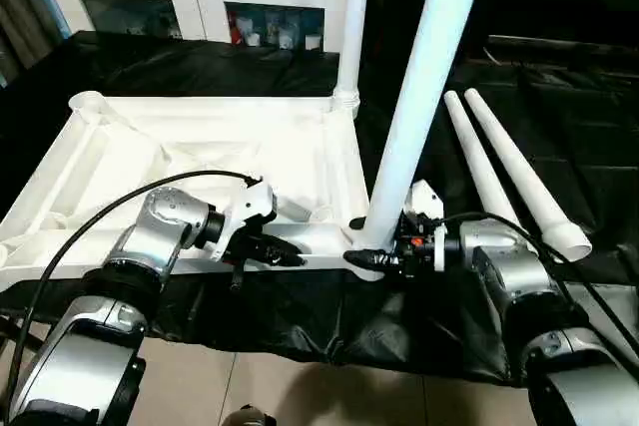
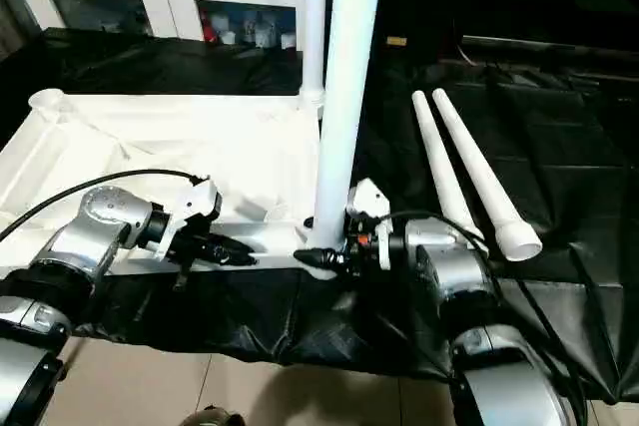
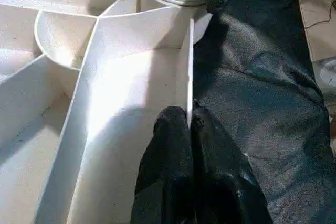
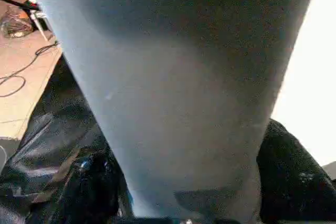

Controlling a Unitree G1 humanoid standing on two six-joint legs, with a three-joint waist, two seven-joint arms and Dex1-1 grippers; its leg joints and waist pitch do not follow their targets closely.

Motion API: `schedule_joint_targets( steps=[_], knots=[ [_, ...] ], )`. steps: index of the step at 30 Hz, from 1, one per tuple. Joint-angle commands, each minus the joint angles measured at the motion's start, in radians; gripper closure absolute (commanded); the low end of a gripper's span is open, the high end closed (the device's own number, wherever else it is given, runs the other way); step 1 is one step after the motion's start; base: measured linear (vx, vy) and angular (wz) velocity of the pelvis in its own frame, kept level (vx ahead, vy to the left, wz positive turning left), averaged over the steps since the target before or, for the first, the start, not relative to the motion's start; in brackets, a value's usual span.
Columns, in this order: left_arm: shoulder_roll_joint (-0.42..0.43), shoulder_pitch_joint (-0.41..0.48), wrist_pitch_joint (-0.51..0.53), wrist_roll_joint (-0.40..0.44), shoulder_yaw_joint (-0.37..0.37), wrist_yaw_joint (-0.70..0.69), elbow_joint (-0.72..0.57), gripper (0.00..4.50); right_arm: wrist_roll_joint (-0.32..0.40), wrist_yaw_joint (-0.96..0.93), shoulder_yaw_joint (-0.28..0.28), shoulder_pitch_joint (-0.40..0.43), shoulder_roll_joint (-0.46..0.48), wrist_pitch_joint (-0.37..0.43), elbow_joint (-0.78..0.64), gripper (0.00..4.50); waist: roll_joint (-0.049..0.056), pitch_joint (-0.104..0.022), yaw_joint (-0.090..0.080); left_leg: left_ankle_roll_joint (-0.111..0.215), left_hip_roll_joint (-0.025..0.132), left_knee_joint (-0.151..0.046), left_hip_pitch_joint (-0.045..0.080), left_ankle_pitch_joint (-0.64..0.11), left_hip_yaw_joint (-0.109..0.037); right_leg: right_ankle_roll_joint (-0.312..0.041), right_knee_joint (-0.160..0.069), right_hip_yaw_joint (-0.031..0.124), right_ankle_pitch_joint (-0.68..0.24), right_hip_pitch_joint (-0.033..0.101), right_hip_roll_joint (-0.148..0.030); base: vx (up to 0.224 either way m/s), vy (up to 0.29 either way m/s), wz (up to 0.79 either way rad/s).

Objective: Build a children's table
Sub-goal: Rotate leg to tighten

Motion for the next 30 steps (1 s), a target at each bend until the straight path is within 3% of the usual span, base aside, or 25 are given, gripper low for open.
schedule_joint_targets(
  steps=[1,4,7,10,13,15,16,19,22,25,30],
  knots=[
    [-0.065,-0.026,0.014,-0.012,0.009,0.116,0.009,4.5,-0.015,-0.109,0.026,0.012,0.079,0.015,-0.002,1.73,-0.003,-0.064,0.001,0.073,0.067,-0.067,0.019,-0.161,-0.027,-0.272,-0.063,0.05,-0.096,0.048,-0.084,0.0,0.0,0.0],
    [-0.088,-0.045,0.039,0.004,0.024,0.213,0.025,4.5,-0.044,-0.295,-0.006,0.0,0.115,0.007,0.036,1.74,-0.004,-0.059,-0.005,0.028,0.066,-0.075,0.025,-0.218,-0.03,-0.253,-0.075,0.052,-0.203,0.045,-0.087,0.0,0.0,0.0],
    [-0.143,-0.075,0.08,0.03,0.035,0.364,0.054,4.5,-0.074,-0.612,-0.057,-0.024,0.183,0.001,0.104,1.75,-0.005,-0.054,-0.016,-0.02,0.065,-0.083,0.033,-0.279,-0.037,-0.202,-0.092,0.057,-0.349,0.038,-0.092,0.0,0.0,0.0],
    [-0.192,-0.091,0.105,0.046,0.036,0.466,0.064,4.5,-0.077,-0.817,-0.095,-0.05,0.225,0.015,0.147,1.75,-0.005,-0.057,-0.02,-0.022,0.063,-0.083,0.034,-0.265,-0.037,-0.198,-0.091,0.058,-0.317,0.037,-0.089,0.0,0.0,0.0],
    [-0.27,-0.102,0.127,0.073,0.022,0.587,0.066,4.5,-0.071,-1.001,-0.127,-0.089,0.281,0.019,0.192,1.75,-0.004,-0.063,-0.02,-0.008,0.061,-0.08,0.033,-0.215,-0.032,-0.212,-0.082,0.057,-0.199,0.039,-0.082,0.0,0.0,0.0],
    [-0.284,-0.101,0.122,0.076,0.015,0.595,0.068,4.5,-0.095,-1.01,-0.118,-0.093,0.288,-0.008,0.19,1.75,-0.005,-0.064,-0.015,0.015,0.057,-0.076,0.027,-0.189,-0.03,-0.216,-0.077,0.057,-0.139,0.045,-0.083,0.0,0.0,0.0],
    [-0.291,-0.1,0.114,0.076,0.011,0.592,0.066,4.5,-0.105,-1.004,-0.111,-0.095,0.289,-0.03,0.187,1.2,-0.007,-0.066,-0.014,0.03,0.055,-0.074,0.024,-0.172,-0.029,-0.216,-0.074,0.056,-0.113,0.048,-0.083,0.0,0.0,0.0],
    [-0.297,-0.097,0.097,0.076,0.007,0.589,0.062,4.5,-0.104,-0.988,-0.113,-0.102,0.291,-0.062,0.189,0.99,-0.007,-0.065,-0.012,0.052,0.054,-0.073,0.022,-0.167,-0.029,-0.218,-0.076,0.055,-0.113,0.05,-0.085,0.0,0.0,0.0],
    [-0.267,-0.081,0.068,0.08,0.001,0.541,0.037,4.5,-0.069,-0.929,-0.126,-0.115,0.262,-0.099,0.199,0.63,-0.006,-0.064,-0.013,0.054,0.057,-0.075,0.022,-0.184,-0.031,-0.214,-0.079,0.054,-0.145,0.05,-0.086,0.0,0.0,0.0],
    [-0.239,-0.068,0.057,0.078,-0.005,0.491,0.026,4.5,-0.059,-0.86,-0.121,-0.118,0.232,-0.114,0.197,0.38,-0.004,-0.067,-0.017,0.062,0.057,-0.072,0.019,-0.167,-0.031,-0.225,-0.073,0.054,-0.105,0.052,-0.084,0.0,0.0,0.0],
    [-0.168,-0.041,0.009,0.067,-0.026,0.35,0.014,4.5,-0.072,-0.599,-0.075,-0.11,0.155,-0.138,0.181,0.38,-0.005,-0.071,-0.016,0.113,0.058,-0.061,0.012,-0.105,-0.026,-0.263,-0.057,0.047,0.008,0.057,-0.079,0.0,0.0,0.0]
  ],
)
